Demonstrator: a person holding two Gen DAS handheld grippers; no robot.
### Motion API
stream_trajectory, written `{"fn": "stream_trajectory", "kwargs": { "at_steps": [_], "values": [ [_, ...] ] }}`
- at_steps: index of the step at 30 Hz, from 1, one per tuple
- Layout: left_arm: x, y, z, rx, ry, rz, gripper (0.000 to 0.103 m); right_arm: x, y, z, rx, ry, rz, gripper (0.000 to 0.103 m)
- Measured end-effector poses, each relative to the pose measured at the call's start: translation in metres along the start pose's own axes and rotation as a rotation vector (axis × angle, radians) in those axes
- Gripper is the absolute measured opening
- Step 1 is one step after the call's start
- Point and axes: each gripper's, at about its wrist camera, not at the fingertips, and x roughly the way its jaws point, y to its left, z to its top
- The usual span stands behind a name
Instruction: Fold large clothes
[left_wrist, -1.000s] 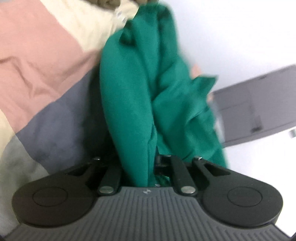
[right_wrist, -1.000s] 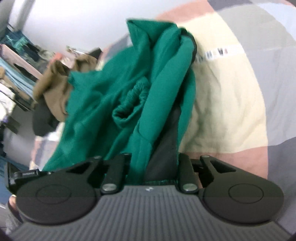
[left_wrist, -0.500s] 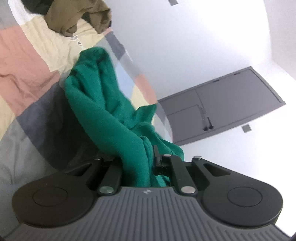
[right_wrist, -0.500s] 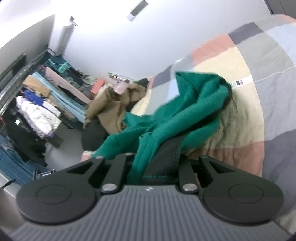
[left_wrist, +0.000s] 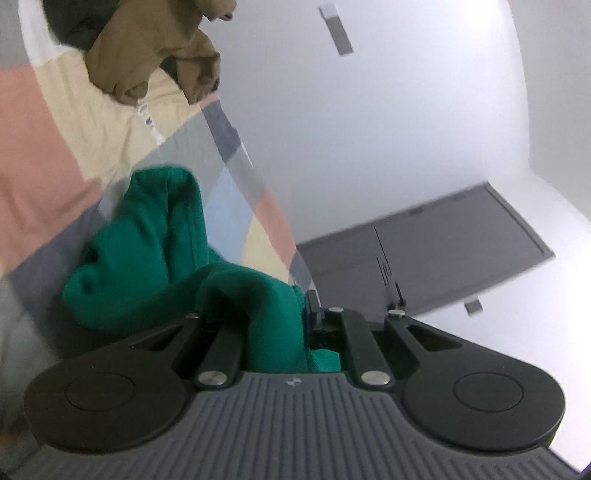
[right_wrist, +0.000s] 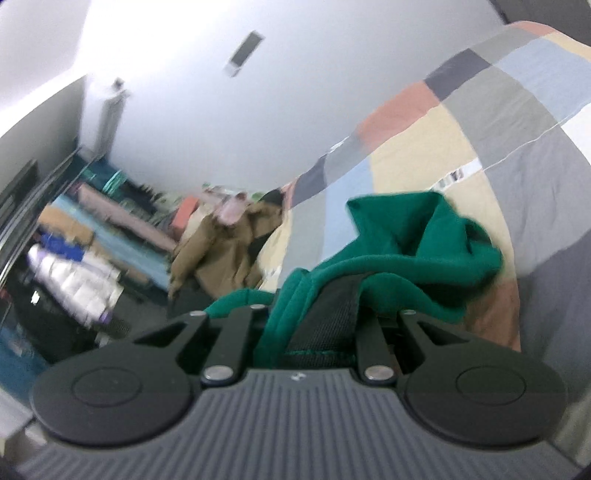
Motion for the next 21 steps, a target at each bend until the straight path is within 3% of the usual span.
{"fn": "stream_trajectory", "kwargs": {
  "at_steps": [6,8,10,14,21],
  "values": [
    [0.074,0.005,0.061,-0.011,-0.084,0.087,0.012,0.073,-0.016,0.059,0.069,-0.032,-0.133,0.021],
    [0.094,0.004,0.076,0.042,-0.11,0.123,0.013,0.097,-0.026,0.073,0.103,-0.047,-0.167,0.021],
    [0.113,0.006,0.085,0.098,-0.129,0.172,0.013,0.124,-0.037,0.084,0.139,-0.051,-0.185,0.022],
    [0.149,0.027,0.096,0.105,-0.141,0.207,0.013,0.167,-0.069,0.093,0.213,-0.03,-0.228,0.022],
    [0.205,0.084,0.112,0.135,-0.111,0.26,0.013,0.214,-0.134,0.085,0.293,0.004,-0.17,0.023]
  ]
}}
